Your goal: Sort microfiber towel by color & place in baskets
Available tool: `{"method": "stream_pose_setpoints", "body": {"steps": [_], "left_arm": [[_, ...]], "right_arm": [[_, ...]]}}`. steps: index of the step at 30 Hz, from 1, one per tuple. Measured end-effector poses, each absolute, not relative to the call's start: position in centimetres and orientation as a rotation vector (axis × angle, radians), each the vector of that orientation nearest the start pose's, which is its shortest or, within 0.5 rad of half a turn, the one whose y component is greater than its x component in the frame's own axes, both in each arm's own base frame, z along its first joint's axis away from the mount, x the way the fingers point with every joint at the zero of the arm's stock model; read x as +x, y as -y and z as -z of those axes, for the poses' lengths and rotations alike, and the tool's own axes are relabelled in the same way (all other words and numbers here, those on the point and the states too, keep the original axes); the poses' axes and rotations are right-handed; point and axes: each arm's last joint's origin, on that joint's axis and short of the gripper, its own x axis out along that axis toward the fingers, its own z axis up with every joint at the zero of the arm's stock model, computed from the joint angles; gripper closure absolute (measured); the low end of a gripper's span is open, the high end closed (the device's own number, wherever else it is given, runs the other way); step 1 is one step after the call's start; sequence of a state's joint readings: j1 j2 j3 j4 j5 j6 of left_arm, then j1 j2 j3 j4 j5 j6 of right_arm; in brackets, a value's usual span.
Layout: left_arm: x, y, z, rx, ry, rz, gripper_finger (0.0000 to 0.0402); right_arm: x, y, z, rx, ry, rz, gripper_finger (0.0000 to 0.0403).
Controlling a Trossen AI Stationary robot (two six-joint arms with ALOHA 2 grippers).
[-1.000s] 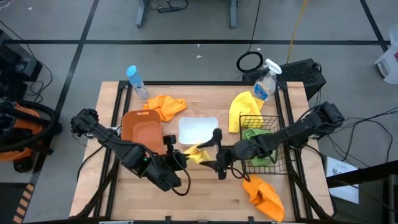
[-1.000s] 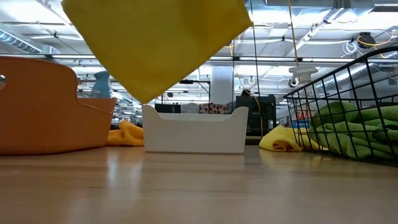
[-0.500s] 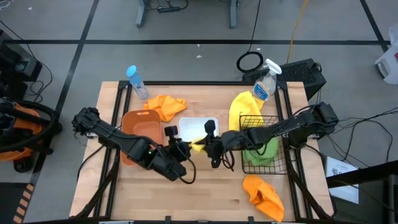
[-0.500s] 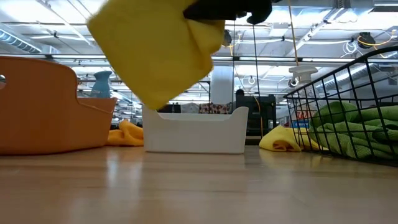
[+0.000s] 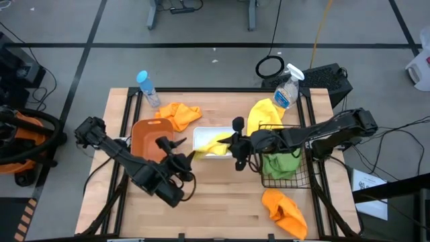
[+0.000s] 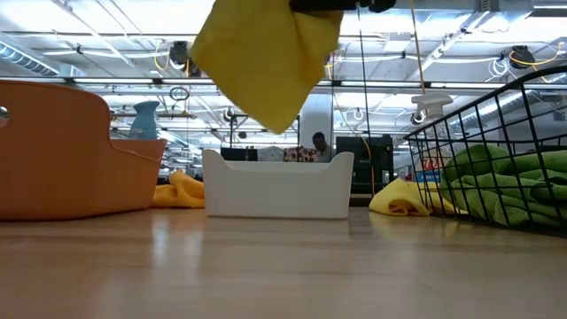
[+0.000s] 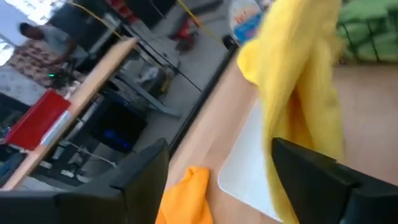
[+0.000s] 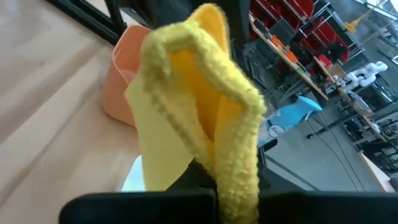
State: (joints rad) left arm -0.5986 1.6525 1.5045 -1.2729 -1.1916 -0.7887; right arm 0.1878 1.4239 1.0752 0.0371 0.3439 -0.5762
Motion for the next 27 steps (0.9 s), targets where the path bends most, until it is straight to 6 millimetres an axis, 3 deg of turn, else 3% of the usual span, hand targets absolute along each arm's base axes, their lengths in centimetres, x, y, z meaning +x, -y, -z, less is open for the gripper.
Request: {"method": "stream_pose_setpoints", "body": {"steps": [5, 14, 21, 27], "left_arm": [[26.3, 15.2, -29.5, 0.321, -0.547, -0.789, 0.0098], [28.9, 17.0, -28.9, 0.186, -0.336, -0.761, 0.0097], [30.9, 15.6, -27.9, 0.222, -0.28, -0.865, 0.0097], [33.1, 13.6, -28.1, 0.196, -0.378, -0.76, 0.0113]], "right_arm": [[30.5, -4.3, -32.5, -0.653, -0.31, 0.089, 0.0401], [28.9, -3.2, -34.1, -0.641, -0.285, 0.126, 0.0402], [28.9, -3.2, -34.1, -0.647, -0.294, 0.121, 0.0402], [28.9, -3.2, -34.0, -0.645, -0.297, 0.121, 0.0403]]}}
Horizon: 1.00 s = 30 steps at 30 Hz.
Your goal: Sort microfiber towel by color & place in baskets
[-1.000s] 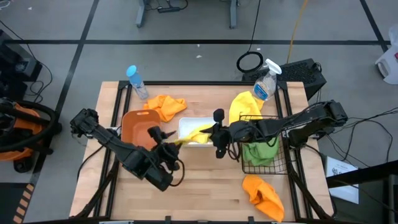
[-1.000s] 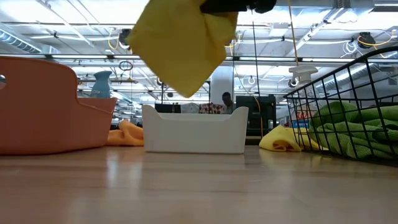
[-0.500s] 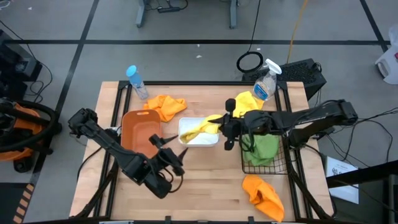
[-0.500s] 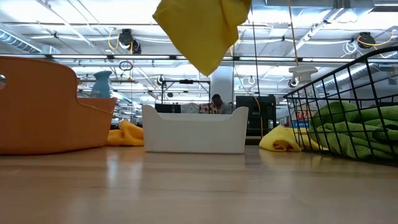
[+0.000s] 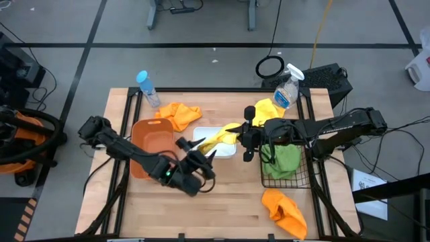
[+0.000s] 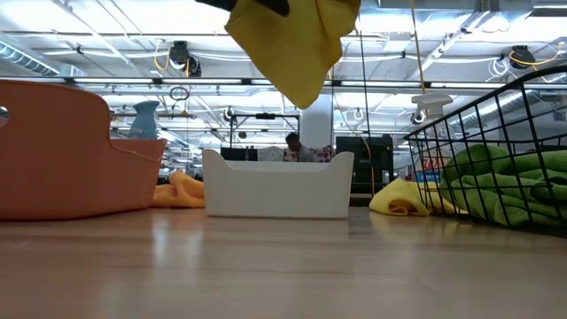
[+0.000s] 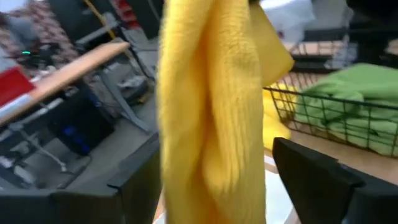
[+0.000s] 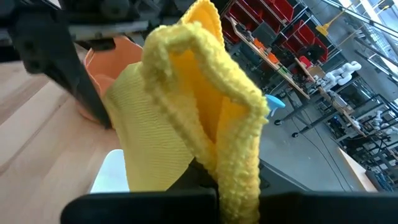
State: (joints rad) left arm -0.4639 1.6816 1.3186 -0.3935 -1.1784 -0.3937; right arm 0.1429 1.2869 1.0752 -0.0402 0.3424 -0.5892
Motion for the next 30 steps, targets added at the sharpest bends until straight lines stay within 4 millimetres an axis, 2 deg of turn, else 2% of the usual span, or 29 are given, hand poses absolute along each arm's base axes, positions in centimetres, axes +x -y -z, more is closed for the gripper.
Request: {"method": "stream_pose_setpoints", "body": {"steps": [2, 4, 9, 10, 14, 18, 22, 26, 30], "left_arm": [[33.5, 13.1, -28.1, 0.226, -0.407, -0.728, 0.0142], [33.5, 12.8, -28.1, 0.266, -0.428, -0.733, 0.0188], [32.5, 12.8, -28.9, 0.353, -0.463, -0.721, 0.0359], [32.0, 12.8, -29.3, 0.358, -0.466, -0.714, 0.0379], [30.0, 12.6, -31.2, 0.369, -0.473, -0.681, 0.0388], [27.7, 11.4, -33.0, 0.383, -0.542, -0.591, 0.0395], [25.1, 9.2, -34.3, 0.423, -0.623, -0.608, 0.0395], [22.3, 6.6, -35.3, 0.36, -0.68, -0.685, 0.0396], [19.5, 4.6, -35.4, 0.271, -0.807, -0.733, 0.0397]], "right_arm": [[28.9, -3.2, -34.0, -0.644, -0.297, 0.121, 0.0403], [28.9, -3.2, -34.0, -0.644, -0.297, 0.121, 0.0402], [28.8, -3.2, -34.0, -0.642, -0.304, 0.119, 0.0391], [28.8, -3.2, -34.0, -0.642, -0.305, 0.118, 0.0388], [28.8, -3.2, -33.8, -0.611, -0.319, 0.101, 0.0371], [28.7, -3.3, -33.4, -0.6, -0.351, 0.096, 0.0332], [28.6, -3.4, -33.4, -0.576, -0.353, 0.103, 0.0282], [28.6, -3.3, -33.2, -0.545, -0.373, 0.106, 0.0244], [28.4, -3.3, -32.8, -0.515, -0.413, 0.104, 0.0221]]}}
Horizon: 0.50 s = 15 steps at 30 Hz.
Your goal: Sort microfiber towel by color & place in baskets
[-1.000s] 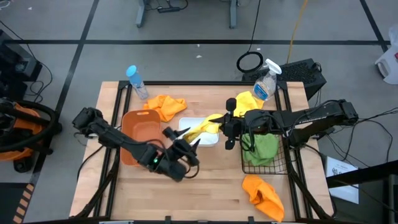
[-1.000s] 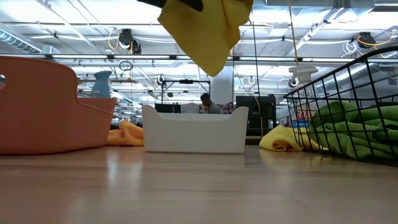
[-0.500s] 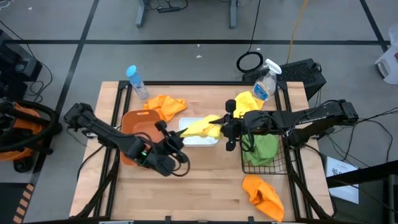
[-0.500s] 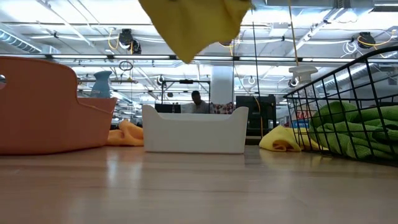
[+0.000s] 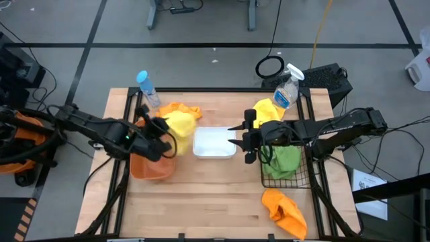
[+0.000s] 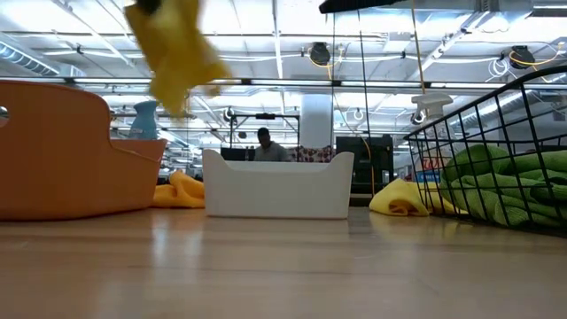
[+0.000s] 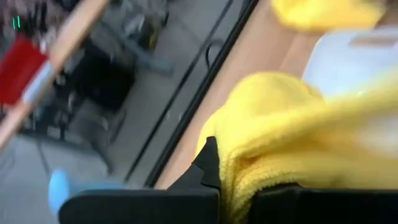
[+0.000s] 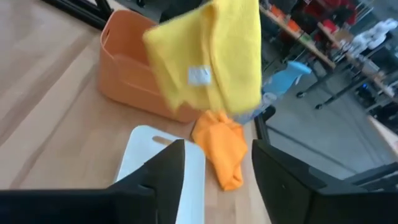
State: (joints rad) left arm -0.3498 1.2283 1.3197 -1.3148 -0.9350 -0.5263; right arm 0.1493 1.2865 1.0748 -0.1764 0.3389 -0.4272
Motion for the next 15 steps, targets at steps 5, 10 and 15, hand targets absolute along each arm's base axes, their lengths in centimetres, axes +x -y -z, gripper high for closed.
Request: {"method": "stream_pose_setpoints", "body": {"steps": [5, 10, 15], "left_arm": [[17.1, 3.7, -35.4, 0.142, -0.902, -0.798, 0.0397], [16.8, 3.8, -35.1, 0.022, -0.96, -0.799, 0.0398], [16.8, 4.2, -34.7, -0.172, -1.03, -0.776, 0.0398]], "right_arm": [[28.3, -3.3, -32.5, -0.483, -0.446, 0.104, 0.0214], [28.3, -3.3, -32.1, -0.475, -0.45, 0.105, 0.0218], [28.2, -3.3, -31.6, -0.472, -0.466, 0.103, 0.0223]]}}
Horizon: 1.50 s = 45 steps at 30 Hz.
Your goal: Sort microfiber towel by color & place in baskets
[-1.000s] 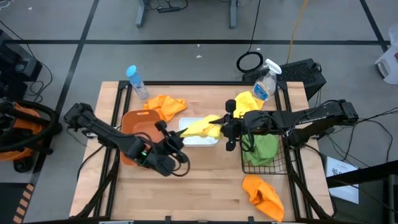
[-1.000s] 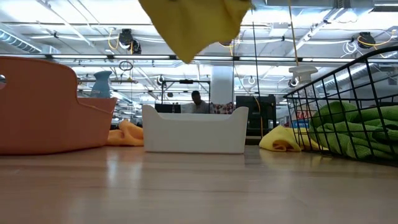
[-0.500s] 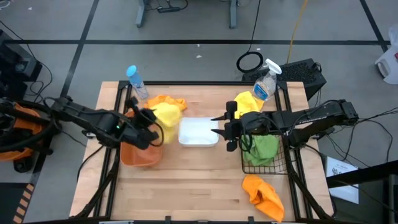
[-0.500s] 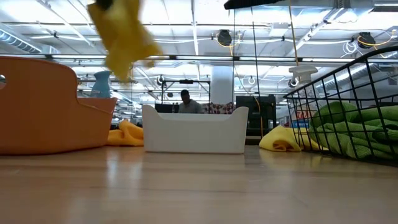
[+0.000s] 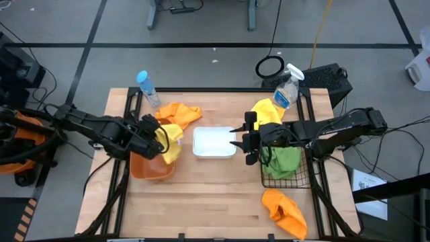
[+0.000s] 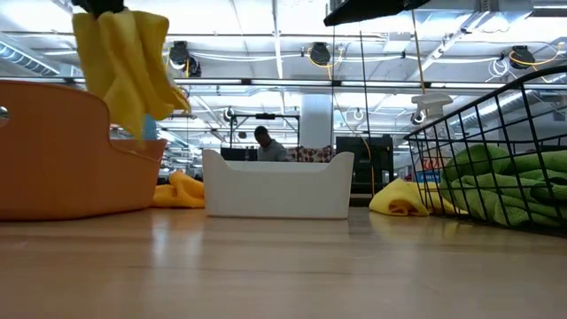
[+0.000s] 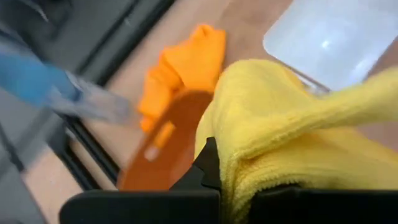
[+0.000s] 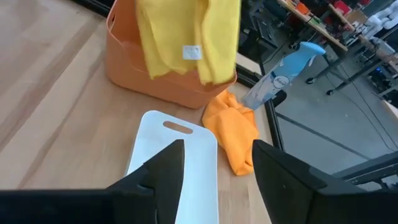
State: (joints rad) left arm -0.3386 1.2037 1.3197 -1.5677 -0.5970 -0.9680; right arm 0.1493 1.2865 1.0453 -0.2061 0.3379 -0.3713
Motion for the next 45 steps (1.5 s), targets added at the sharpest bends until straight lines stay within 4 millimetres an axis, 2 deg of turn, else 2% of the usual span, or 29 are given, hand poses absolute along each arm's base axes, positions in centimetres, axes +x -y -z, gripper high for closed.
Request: {"method": "stream_pose_setpoints", "body": {"steps": [3, 5, 11, 17, 23, 28, 32, 39, 45], "left_arm": [[16.9, 4.2, -34.6, -0.275, -0.999, -0.831, 0.0398], [17.2, 4.3, -34.4, -0.284, -0.983, -0.863, 0.0398], [18.4, 4.2, -33.9, -0.111, -0.947, -0.918, 0.0398], [19.3, 4.3, -33.3, -0.037, -0.971, -0.925, 0.0398], [19.6, 5.1, -31.3, -0.021, -1.173, -0.819, 0.0398], [18.6, 5.6, -28.1, -0.005, -1.353, -0.783, 0.0393], [17.8, 5.9, -26.4, -0.028, -1.45, -0.775, 0.039], [17.5, 7.2, -24.7, -0.137, -1.55, -0.656, 0.0388], [17.5, 8.1, -23.5, -0.201, -1.559, -0.572, 0.0387]], "right_arm": [[28.2, -3.3, -31.2, -0.46, -0.477, 0.104, 0.0225], [28.2, -3.3, -31.0, -0.46, -0.48, 0.104, 0.0227], [28.1, -3.3, -30.9, -0.461, -0.488, 0.102, 0.0227], [28.0, -3.2, -30.7, -0.463, -0.509, 0.099, 0.0227], [28.0, -3.2, -30.7, -0.453, -0.511, 0.101, 0.0227], [28.0, -3.2, -30.7, -0.453, -0.511, 0.101, 0.0227], [28.0, -3.2, -30.7, -0.453, -0.511, 0.101, 0.0227], [28.0, -3.2, -30.7, -0.451, -0.51, 0.101, 0.0227], [28.0, -3.2, -30.7, -0.446, -0.509, 0.103, 0.0227]]}}
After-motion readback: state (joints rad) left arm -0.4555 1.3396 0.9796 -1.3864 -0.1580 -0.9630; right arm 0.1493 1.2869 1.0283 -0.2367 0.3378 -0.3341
